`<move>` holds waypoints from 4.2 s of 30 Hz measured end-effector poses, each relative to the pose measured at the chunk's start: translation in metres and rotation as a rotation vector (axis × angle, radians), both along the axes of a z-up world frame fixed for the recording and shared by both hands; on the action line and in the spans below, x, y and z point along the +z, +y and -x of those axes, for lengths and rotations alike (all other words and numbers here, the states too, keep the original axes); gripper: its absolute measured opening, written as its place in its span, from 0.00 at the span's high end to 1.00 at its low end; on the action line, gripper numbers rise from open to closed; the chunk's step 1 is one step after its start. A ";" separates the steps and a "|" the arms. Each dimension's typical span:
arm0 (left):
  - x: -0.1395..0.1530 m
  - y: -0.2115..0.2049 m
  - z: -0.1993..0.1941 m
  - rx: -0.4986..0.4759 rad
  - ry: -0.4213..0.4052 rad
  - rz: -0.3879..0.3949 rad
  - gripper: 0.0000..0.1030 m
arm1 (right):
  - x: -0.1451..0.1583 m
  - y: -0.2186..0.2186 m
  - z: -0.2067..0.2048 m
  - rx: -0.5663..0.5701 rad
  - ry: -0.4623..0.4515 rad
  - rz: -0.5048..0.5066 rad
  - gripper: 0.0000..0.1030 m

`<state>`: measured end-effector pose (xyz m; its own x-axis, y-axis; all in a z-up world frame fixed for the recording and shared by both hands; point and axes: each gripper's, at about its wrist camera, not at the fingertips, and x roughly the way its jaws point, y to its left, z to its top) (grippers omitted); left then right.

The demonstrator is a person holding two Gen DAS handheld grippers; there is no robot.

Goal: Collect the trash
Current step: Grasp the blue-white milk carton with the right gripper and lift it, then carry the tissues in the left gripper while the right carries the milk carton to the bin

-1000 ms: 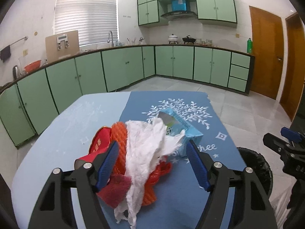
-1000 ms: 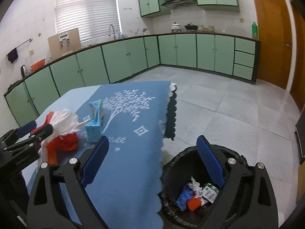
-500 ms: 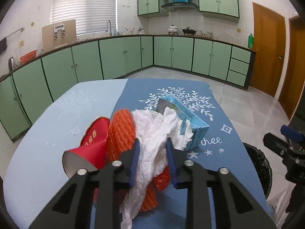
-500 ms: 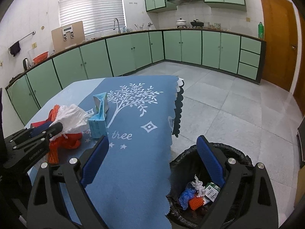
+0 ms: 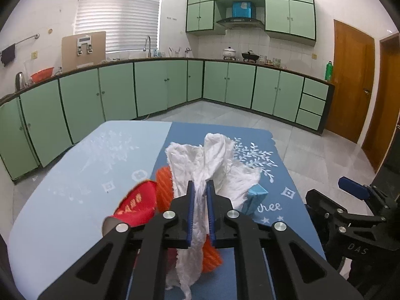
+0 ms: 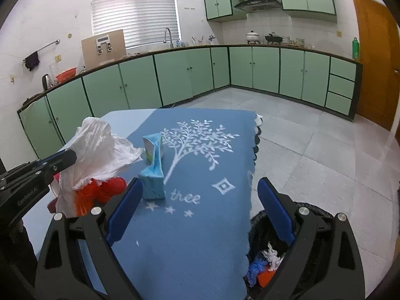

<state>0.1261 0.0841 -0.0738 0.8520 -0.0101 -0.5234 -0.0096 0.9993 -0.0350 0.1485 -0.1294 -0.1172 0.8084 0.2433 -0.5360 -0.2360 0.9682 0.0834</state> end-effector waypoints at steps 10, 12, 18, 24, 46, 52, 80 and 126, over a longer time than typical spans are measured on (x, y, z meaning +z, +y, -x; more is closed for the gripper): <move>-0.010 0.023 -0.025 0.066 0.036 0.027 0.94 | -0.013 0.034 -0.038 0.070 0.050 -0.019 0.21; -0.011 0.024 -0.028 0.067 0.040 0.028 0.94 | -0.017 0.041 -0.045 0.083 0.066 -0.022 0.22; -0.016 0.025 -0.034 0.066 0.049 0.032 0.94 | -0.030 0.060 -0.067 0.102 0.142 -0.009 0.28; -0.018 0.029 -0.036 0.066 0.055 0.041 0.94 | -0.039 0.071 -0.077 0.118 0.204 0.024 0.41; 0.008 0.017 -0.021 0.038 -0.010 0.054 0.94 | -0.001 0.045 -0.059 0.131 0.174 -0.014 0.69; 0.020 0.016 -0.015 0.023 -0.033 0.063 0.94 | -0.005 0.037 -0.044 0.125 0.200 -0.007 0.69; 0.016 0.022 -0.008 0.009 -0.010 0.090 0.94 | 0.002 0.037 -0.046 0.143 0.223 0.040 0.93; 0.049 -0.109 0.012 -0.284 -0.042 0.100 0.94 | 0.071 -0.098 0.039 -0.069 0.056 -0.052 0.94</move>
<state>0.1141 -0.0248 -0.0244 0.8288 -0.3009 -0.4717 0.2734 0.9534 -0.1278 0.1091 -0.2270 -0.0464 0.7935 0.2169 -0.5686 -0.1624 0.9759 0.1455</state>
